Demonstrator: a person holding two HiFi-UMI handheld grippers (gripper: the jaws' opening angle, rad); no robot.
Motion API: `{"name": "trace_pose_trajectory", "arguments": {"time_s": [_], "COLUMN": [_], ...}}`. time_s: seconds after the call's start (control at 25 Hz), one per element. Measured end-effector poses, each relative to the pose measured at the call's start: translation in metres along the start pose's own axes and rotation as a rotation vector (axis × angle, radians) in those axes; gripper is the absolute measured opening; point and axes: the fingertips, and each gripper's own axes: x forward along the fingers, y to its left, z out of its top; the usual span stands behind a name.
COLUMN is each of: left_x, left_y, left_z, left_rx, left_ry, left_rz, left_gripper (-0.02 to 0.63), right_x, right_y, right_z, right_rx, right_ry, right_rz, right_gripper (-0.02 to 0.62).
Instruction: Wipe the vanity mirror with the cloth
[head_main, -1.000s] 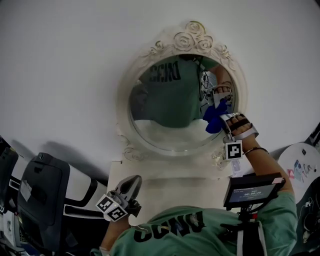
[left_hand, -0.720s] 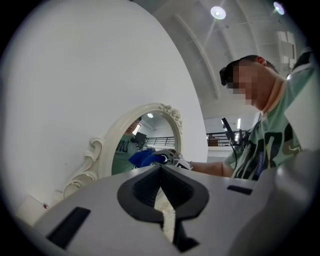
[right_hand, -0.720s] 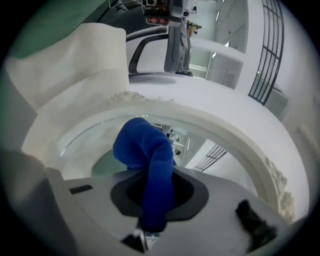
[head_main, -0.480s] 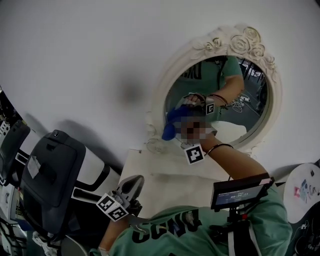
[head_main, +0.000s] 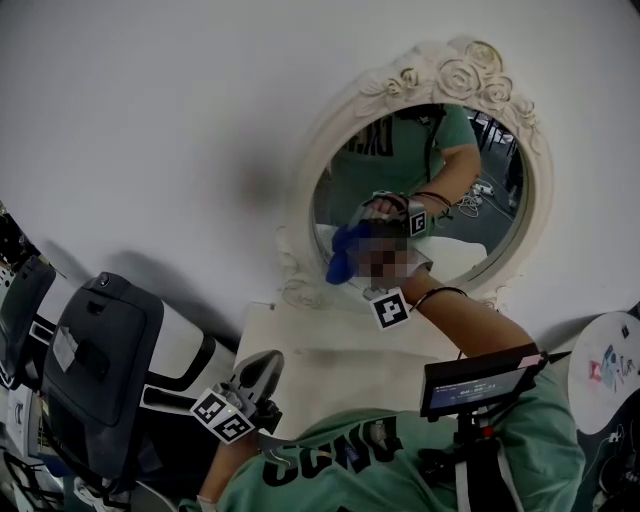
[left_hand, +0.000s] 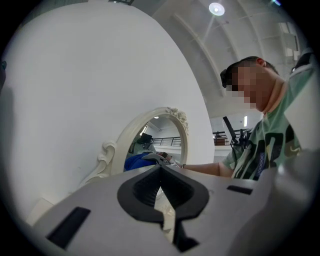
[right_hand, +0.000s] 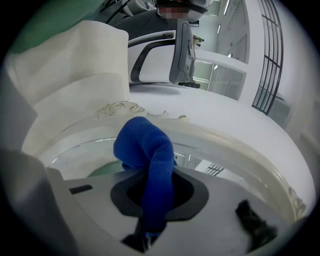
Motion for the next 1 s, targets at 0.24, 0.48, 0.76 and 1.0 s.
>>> {"name": "trace_pose_trajectory", "arguments": {"time_s": [0.24,0.48,0.76,1.0], "left_x": [0.066,0.107,0.115,0.098], "left_y": [-0.05,-0.064,-0.062,-0.059], "left_z": [-0.013,-0.03,-0.038,-0.031], "left_rx": [0.007,-0.01,-0.026,-0.015], "left_ry": [0.037,0.076,0.089,0.062], "left_rz": [-0.141,-0.242,-0.264,-0.224], "left_gripper": [0.0,0.0,0.0,0.0], "right_x": [-0.107,-0.168,-0.188,-0.191], "right_y": [0.05,0.109,0.134,0.128], "right_z": [-0.114,-0.197,-0.231,-0.226], "right_rx": [0.04,0.073,0.144,0.16], "right_ry": [0.181,0.37,0.489,0.506], "right_rz": [0.044,0.13,0.173,0.18], "right_gripper": [0.049,0.049,0.049,0.049]}}
